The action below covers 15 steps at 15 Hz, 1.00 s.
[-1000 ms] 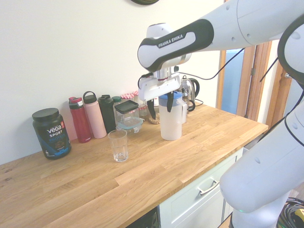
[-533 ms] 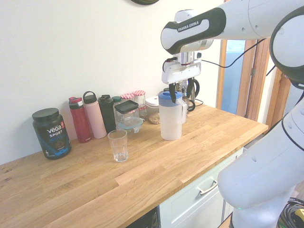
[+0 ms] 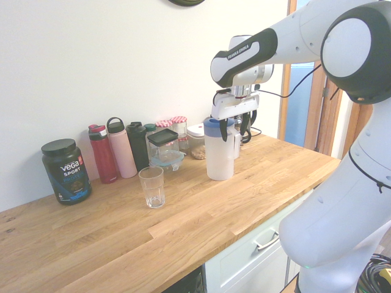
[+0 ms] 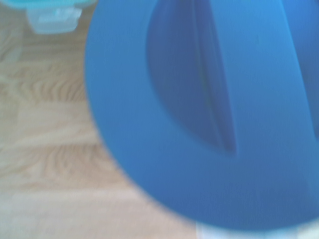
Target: Pour me some water
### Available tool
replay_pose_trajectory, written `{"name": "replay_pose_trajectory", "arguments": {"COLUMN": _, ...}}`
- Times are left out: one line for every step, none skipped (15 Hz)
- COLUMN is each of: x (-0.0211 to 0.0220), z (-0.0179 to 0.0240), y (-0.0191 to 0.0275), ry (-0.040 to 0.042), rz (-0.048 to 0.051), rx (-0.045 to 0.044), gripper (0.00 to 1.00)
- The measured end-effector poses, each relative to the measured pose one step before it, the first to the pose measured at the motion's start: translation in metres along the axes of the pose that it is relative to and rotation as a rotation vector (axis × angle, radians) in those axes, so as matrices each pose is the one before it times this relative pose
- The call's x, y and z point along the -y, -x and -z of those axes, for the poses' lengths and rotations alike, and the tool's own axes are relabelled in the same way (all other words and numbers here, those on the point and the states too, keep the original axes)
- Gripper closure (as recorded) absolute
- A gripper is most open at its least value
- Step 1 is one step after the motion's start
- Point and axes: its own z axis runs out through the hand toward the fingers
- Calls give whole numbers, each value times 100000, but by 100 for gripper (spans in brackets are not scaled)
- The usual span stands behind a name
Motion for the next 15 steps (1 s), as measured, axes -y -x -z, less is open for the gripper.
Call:
{"name": "replay_pose_trajectory", "arguments": {"x": 65, "z": -332, "y": -133, "ry": -114, "rz": -32, "rx": -354, "gripper": 100}}
{"name": "replay_pose_trajectory", "arguments": {"x": 10, "z": -78, "y": -110, "ry": -187, "rz": -61, "rx": -409, "gripper": 100}}
{"name": "replay_pose_trajectory", "arguments": {"x": 12, "z": 27, "y": -49, "ry": -191, "rz": 85, "rx": -351, "gripper": 100}}
{"name": "replay_pose_trajectory", "arguments": {"x": 6, "z": -1, "y": -28, "ry": -88, "rz": 64, "rx": -160, "gripper": 100}}
{"name": "replay_pose_trajectory", "arguments": {"x": -22, "z": -11, "y": -26, "ry": -29, "rz": -41, "rx": -43, "gripper": 100}}
{"name": "replay_pose_trajectory", "arguments": {"x": 5, "z": -43, "y": -9, "ry": 40, "rz": -2, "rx": 59, "gripper": 100}}
{"name": "replay_pose_trajectory", "arguments": {"x": 1, "z": -75, "y": 2, "ry": 79, "rz": 2, "rx": 122, "gripper": 100}}
{"name": "replay_pose_trajectory", "arguments": {"x": -21, "z": -99, "y": 39, "ry": 69, "rz": 0, "rx": 131, "gripper": 100}}
{"name": "replay_pose_trajectory", "arguments": {"x": -27, "z": -126, "y": 49, "ry": 78, "rz": -2, "rx": 156, "gripper": 100}}
{"name": "replay_pose_trajectory", "arguments": {"x": -14, "z": -163, "y": 60, "ry": 34, "rz": 32, "rx": 80, "gripper": 100}}
{"name": "replay_pose_trajectory", "arguments": {"x": 10, "z": -142, "y": 55, "ry": 16, "rz": 70, "rx": 59, "gripper": 100}}
{"name": "replay_pose_trajectory", "arguments": {"x": 8, "z": -115, "y": 54, "ry": -22, "rz": 36, "rx": 86, "gripper": 100}}
{"name": "replay_pose_trajectory", "arguments": {"x": 0, "z": -92, "y": 39, "ry": -23, "rz": 112, "rx": 34, "gripper": 100}}
{"name": "replay_pose_trajectory", "arguments": {"x": -4, "z": -49, "y": 22, "ry": 15, "rz": 184, "rx": 37, "gripper": 100}}
{"name": "replay_pose_trajectory", "arguments": {"x": 5, "z": -23, "y": 16, "ry": 18, "rz": 166, "rx": 36, "gripper": 100}}
